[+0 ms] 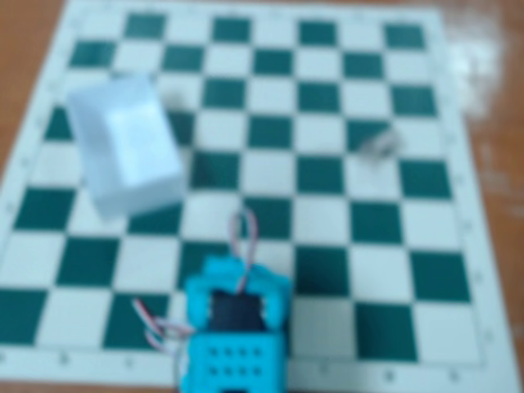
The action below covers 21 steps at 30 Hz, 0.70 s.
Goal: Grab the toy horse and put it in the box.
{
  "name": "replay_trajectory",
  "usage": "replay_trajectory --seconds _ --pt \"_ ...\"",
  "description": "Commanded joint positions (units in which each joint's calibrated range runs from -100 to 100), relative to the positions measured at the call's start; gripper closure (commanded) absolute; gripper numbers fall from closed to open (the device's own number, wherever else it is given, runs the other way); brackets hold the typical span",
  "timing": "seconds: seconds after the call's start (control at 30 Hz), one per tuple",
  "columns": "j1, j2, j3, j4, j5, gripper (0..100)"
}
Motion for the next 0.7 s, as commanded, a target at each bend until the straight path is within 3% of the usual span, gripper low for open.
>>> replay_trajectory --seconds 0.0,0.67 --pt "-0.42 -0.34 0.36 0.13 0.05 100" --pt "-4.5 -0.34 0.36 0.21 0.05 100"
